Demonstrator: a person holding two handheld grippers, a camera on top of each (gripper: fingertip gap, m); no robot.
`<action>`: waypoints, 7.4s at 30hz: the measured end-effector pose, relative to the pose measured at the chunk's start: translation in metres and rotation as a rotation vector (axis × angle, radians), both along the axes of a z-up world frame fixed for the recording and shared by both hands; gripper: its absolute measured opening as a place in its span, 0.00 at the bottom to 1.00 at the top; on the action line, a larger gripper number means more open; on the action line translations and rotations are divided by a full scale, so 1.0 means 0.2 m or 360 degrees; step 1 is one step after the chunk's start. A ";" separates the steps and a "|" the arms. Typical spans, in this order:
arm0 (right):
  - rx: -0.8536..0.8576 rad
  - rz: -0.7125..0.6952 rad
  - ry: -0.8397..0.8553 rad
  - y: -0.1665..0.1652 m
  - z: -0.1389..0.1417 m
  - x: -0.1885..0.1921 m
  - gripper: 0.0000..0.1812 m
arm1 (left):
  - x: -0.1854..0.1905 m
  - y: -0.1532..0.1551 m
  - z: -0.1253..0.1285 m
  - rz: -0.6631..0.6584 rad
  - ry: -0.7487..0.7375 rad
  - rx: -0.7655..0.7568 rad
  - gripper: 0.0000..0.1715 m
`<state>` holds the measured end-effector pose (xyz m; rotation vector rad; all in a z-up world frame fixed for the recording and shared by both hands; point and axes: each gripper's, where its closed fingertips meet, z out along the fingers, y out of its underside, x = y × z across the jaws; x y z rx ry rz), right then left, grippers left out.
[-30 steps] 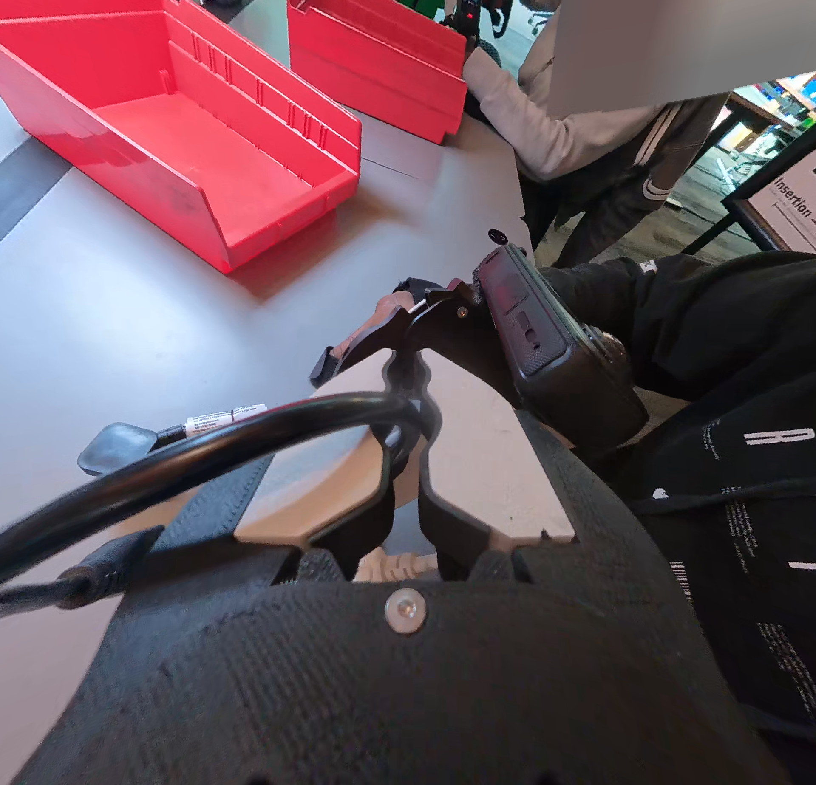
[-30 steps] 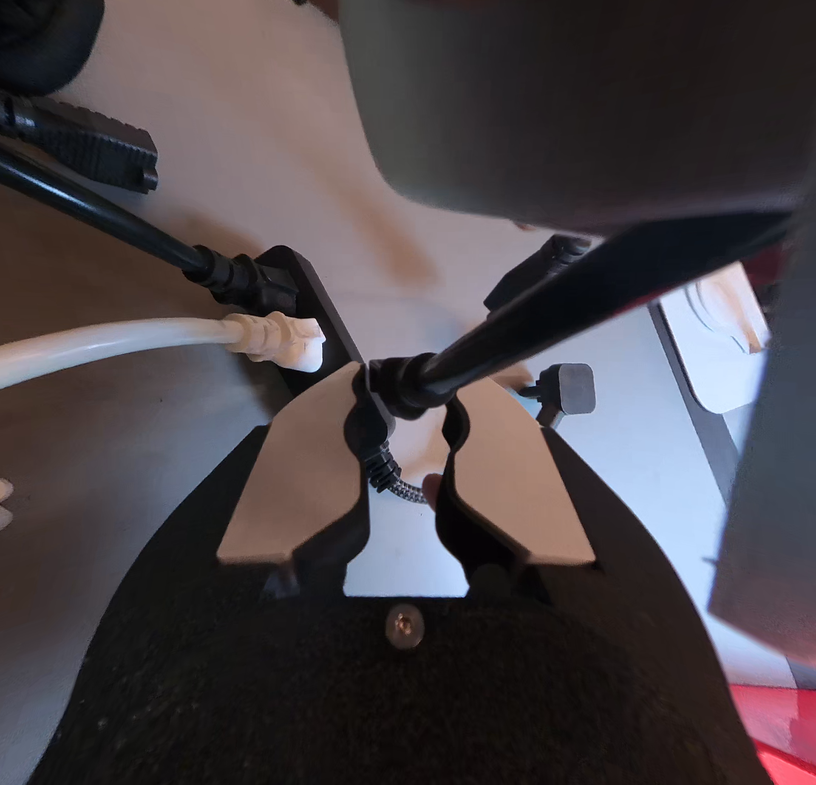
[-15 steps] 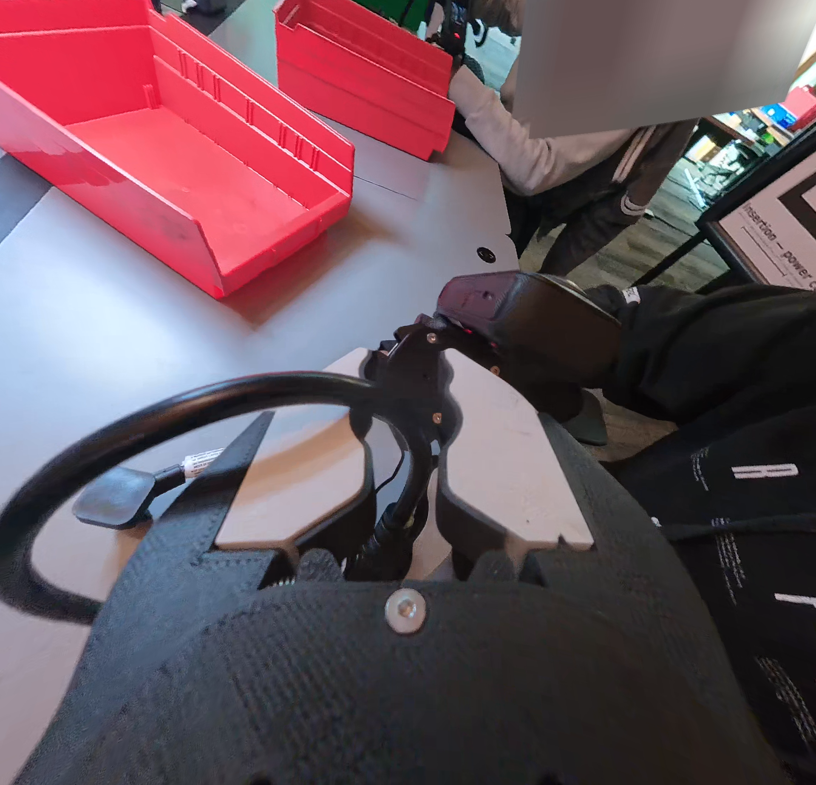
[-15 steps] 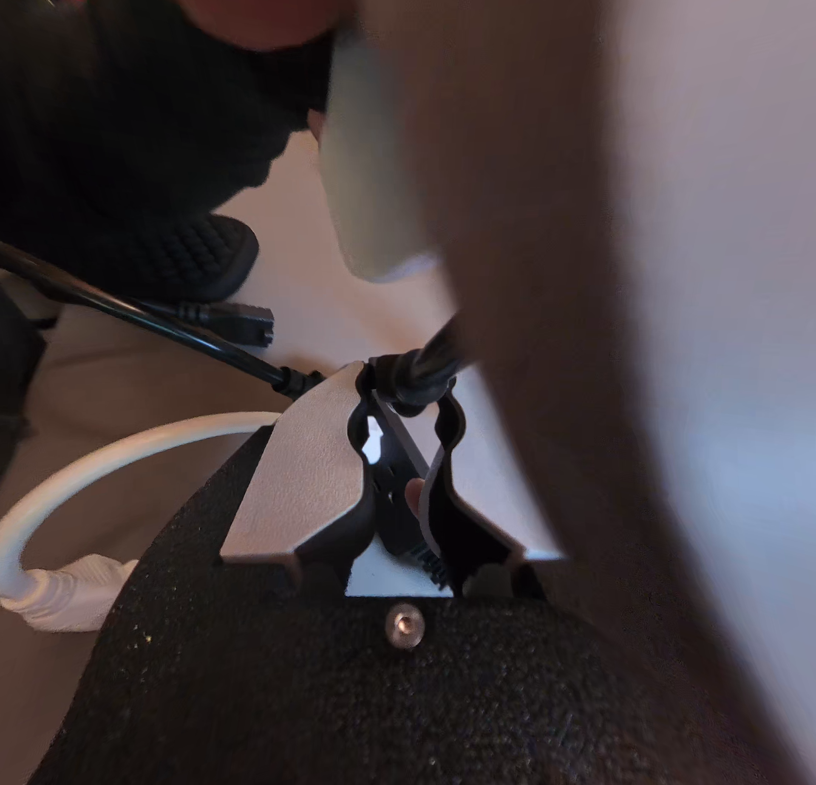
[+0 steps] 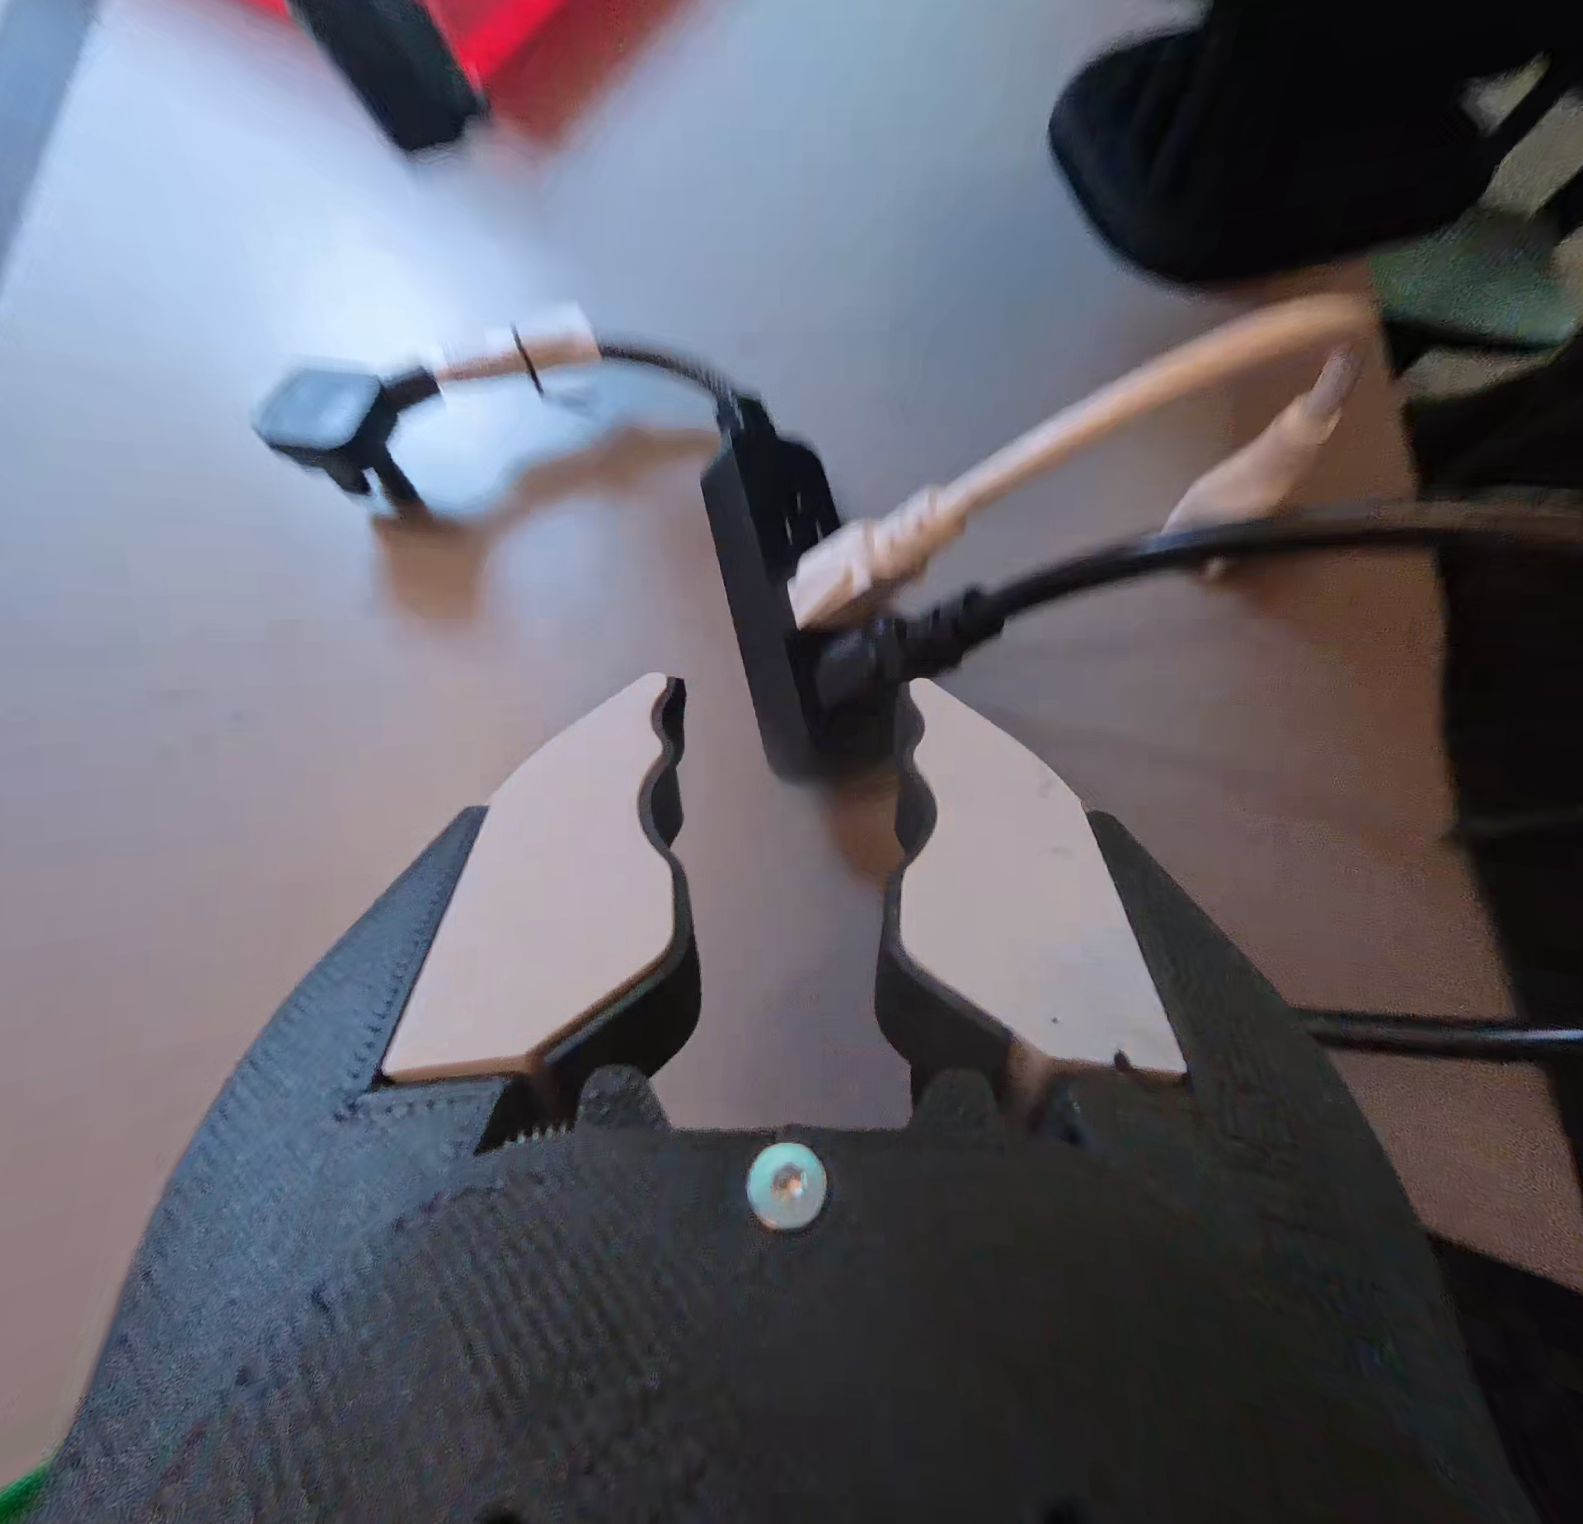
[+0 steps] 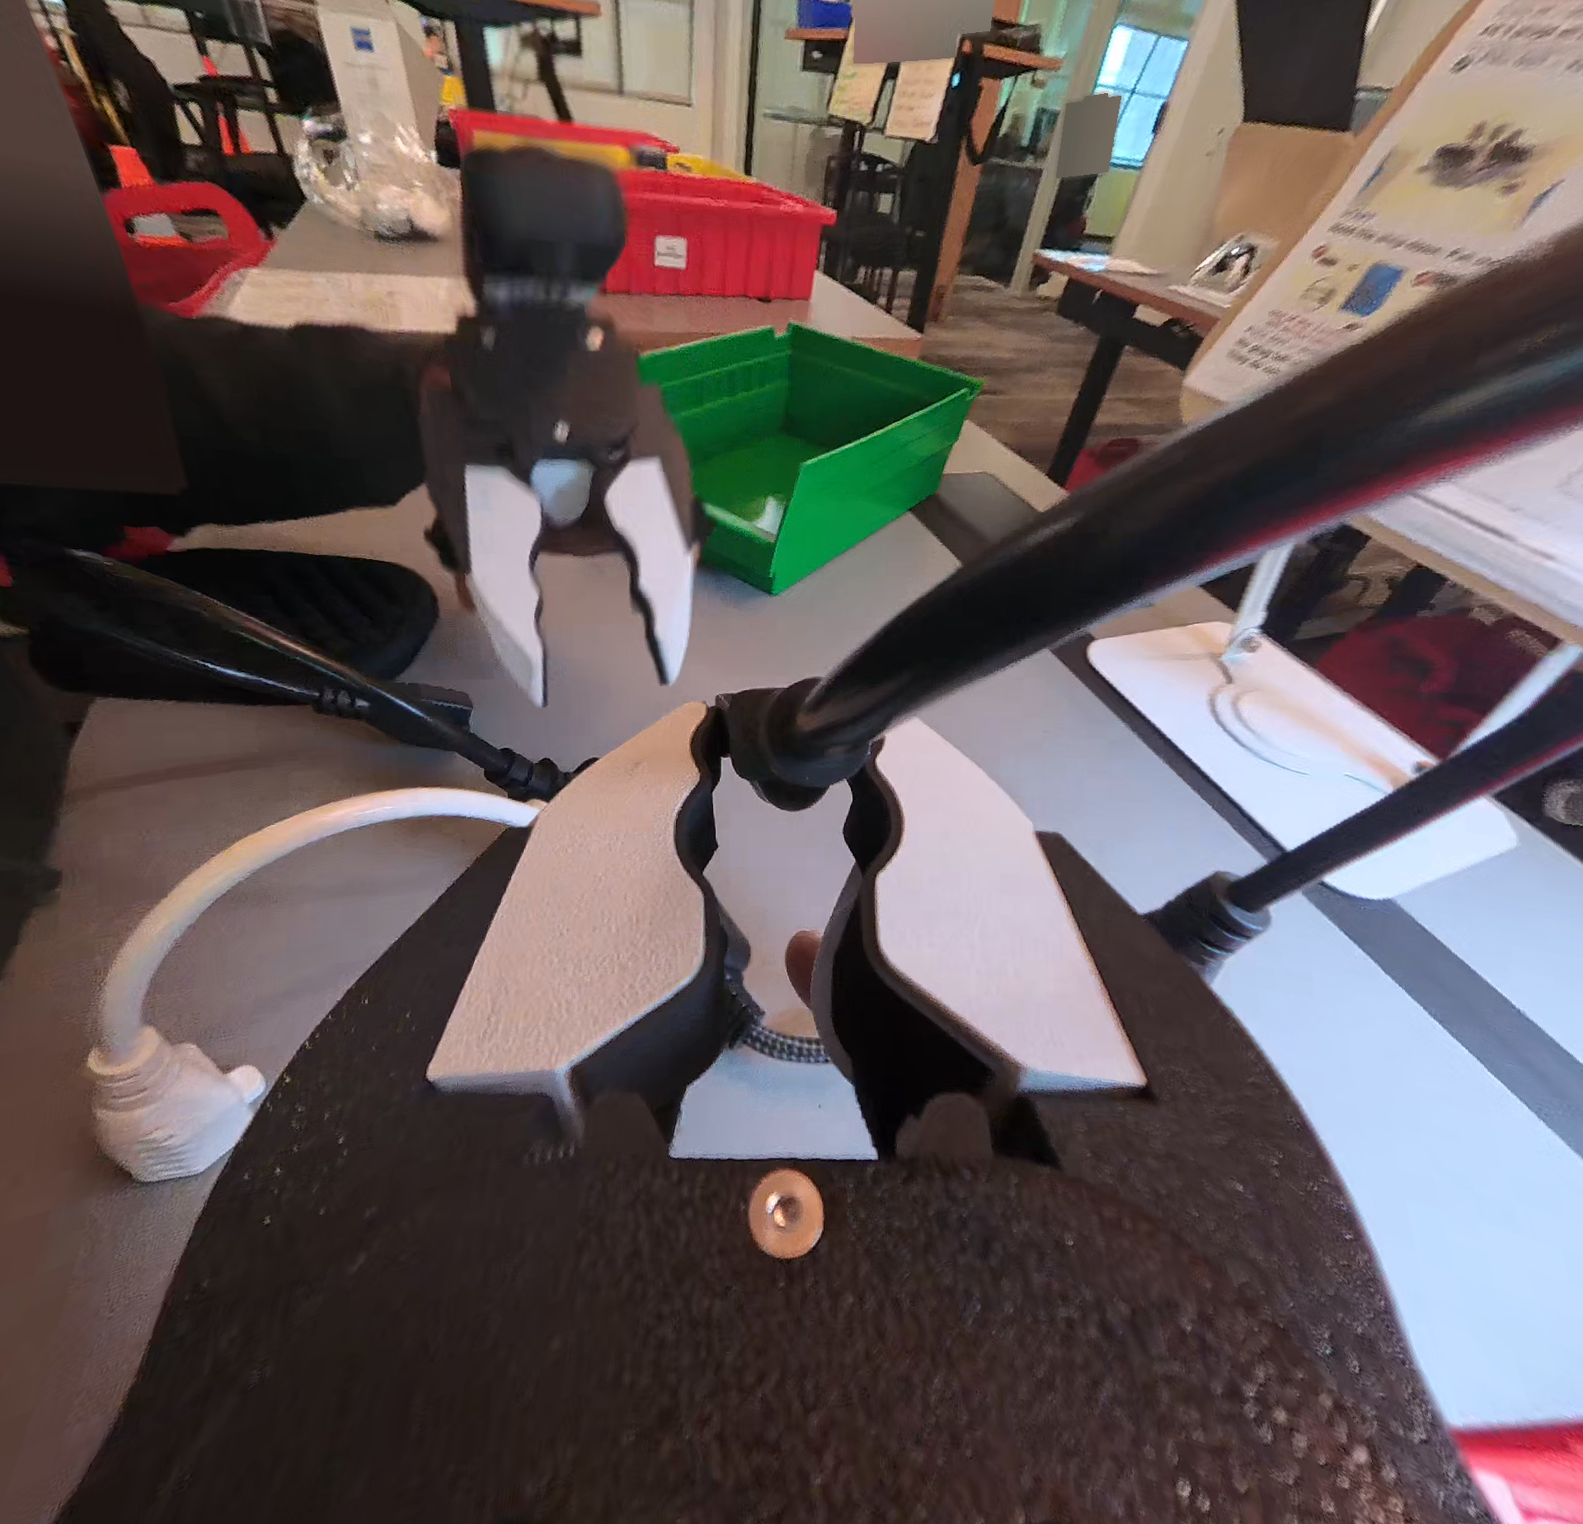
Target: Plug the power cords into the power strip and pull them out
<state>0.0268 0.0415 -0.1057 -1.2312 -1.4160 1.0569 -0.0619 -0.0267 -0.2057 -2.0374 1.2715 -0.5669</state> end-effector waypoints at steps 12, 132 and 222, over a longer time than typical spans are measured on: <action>-0.0040 0.0007 -0.0208 -0.05 -0.21 0.07 0.16 | 0.17 0.06 -0.33 -0.0034 0.0372 0.0331 0.30; 0.0006 0.0382 -0.1545 -0.19 -0.58 -0.21 0.11 | 0.12 0.08 -0.35 -0.0165 -0.0110 -0.0298 0.27; 0.0362 0.0337 -0.2006 -0.18 -0.57 -0.16 0.10 | 0.13 0.08 -0.35 -0.0106 -0.0081 -0.0297 0.27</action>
